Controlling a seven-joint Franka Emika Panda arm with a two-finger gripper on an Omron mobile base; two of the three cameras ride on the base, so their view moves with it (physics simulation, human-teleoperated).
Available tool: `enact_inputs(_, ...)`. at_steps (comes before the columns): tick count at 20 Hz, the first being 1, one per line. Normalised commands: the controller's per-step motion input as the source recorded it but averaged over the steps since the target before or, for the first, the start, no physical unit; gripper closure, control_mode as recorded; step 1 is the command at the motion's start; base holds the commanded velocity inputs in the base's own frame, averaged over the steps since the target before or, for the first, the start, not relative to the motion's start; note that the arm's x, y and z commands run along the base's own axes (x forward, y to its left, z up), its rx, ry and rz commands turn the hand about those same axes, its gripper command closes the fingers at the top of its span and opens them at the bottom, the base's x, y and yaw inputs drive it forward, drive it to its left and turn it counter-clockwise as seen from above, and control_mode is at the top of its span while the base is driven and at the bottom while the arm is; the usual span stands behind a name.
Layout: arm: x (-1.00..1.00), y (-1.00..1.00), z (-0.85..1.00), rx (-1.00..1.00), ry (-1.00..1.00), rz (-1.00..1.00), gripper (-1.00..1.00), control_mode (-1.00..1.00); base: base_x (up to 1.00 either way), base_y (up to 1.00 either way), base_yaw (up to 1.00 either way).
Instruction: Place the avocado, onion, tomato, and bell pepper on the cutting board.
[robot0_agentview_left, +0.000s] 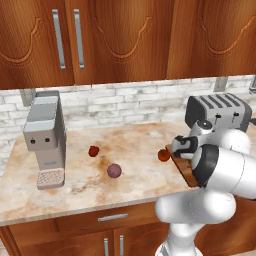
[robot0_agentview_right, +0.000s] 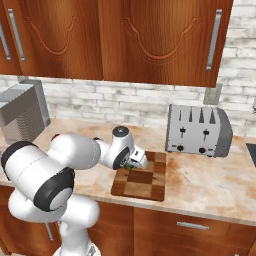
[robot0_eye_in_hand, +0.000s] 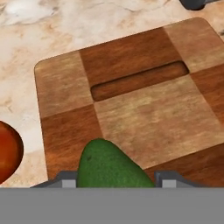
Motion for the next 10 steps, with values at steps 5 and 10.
enact_inputs(5,0.0,0.0,-0.31,0.0,0.0,0.0,-1.0,-1.0,0.0,0.0,0.0)
enact_inputs(10,0.0,0.0,-0.17,0.0,0.0,0.0,-1.0,-1.0,0.0,0.0,0.0)
